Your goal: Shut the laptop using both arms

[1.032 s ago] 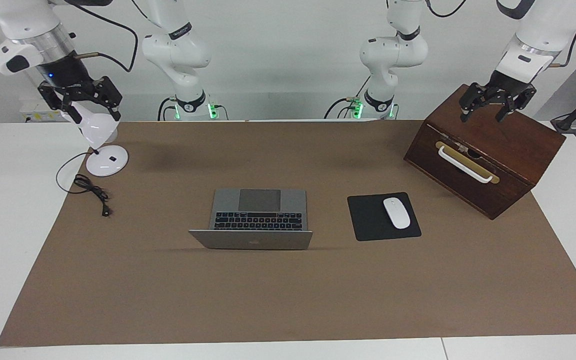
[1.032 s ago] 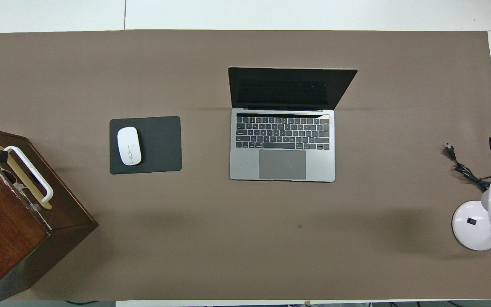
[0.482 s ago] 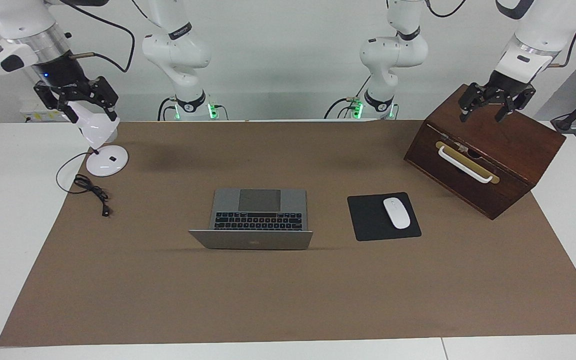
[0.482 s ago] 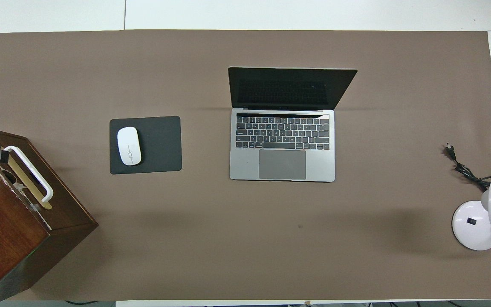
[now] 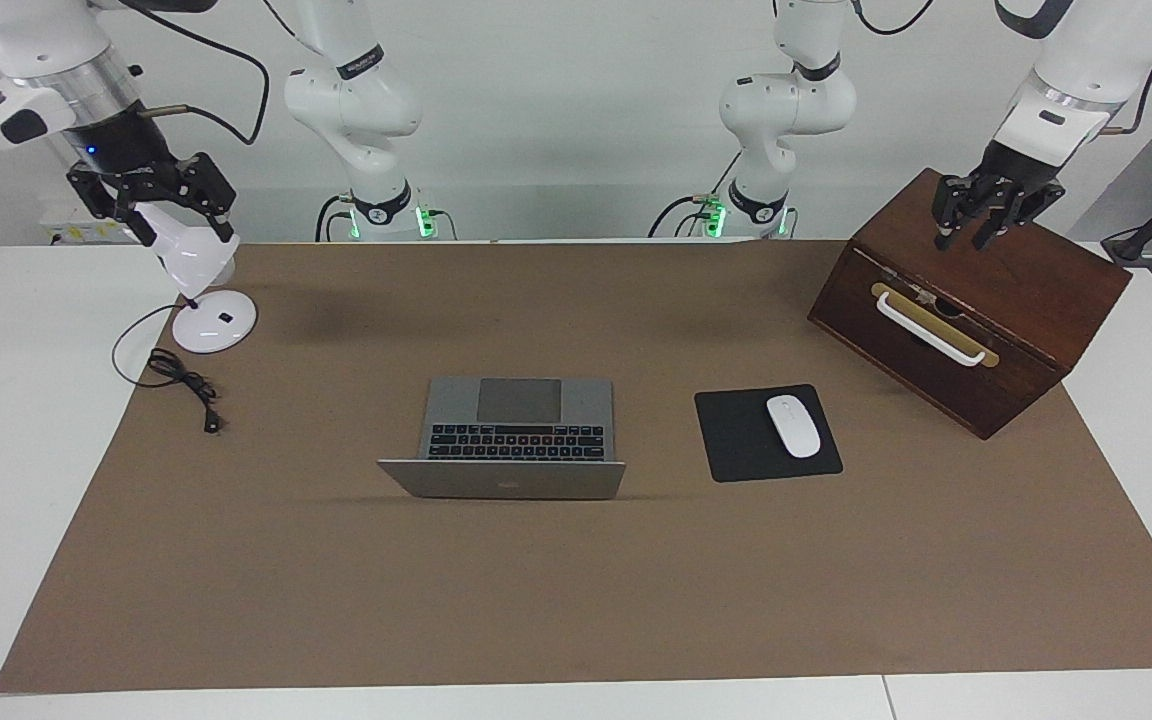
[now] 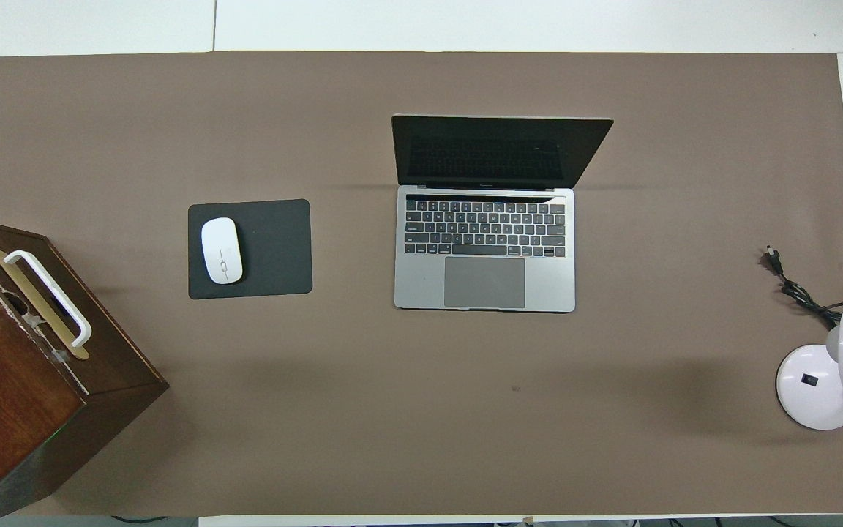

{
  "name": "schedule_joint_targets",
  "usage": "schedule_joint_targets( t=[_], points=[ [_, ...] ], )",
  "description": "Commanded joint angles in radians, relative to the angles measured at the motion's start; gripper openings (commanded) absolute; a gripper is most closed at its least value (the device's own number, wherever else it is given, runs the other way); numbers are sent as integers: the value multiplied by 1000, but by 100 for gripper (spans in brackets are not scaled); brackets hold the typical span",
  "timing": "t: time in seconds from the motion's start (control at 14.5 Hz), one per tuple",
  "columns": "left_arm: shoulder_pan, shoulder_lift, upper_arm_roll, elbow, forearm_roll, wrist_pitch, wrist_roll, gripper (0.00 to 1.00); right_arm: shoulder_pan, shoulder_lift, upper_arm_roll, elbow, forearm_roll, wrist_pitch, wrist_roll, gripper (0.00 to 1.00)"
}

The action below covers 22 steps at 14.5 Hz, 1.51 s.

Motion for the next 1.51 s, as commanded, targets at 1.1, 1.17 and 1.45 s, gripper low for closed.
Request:
schedule_joint_targets(
  t=[1.1, 1.17, 1.45],
  points=[
    [-97, -237, -15, -533, -13, 634, -2, 0, -40, -12, 10, -24, -11, 37, -53, 100],
    [-111, -259, -15, -581, -13, 679, -4, 0, -42, -12, 10, -22, -11, 38, -53, 100],
    [-180, -294, -17, -667, -15, 774, -9, 0, -40, -10, 12, -21, -11, 42, -51, 100]
  ],
)
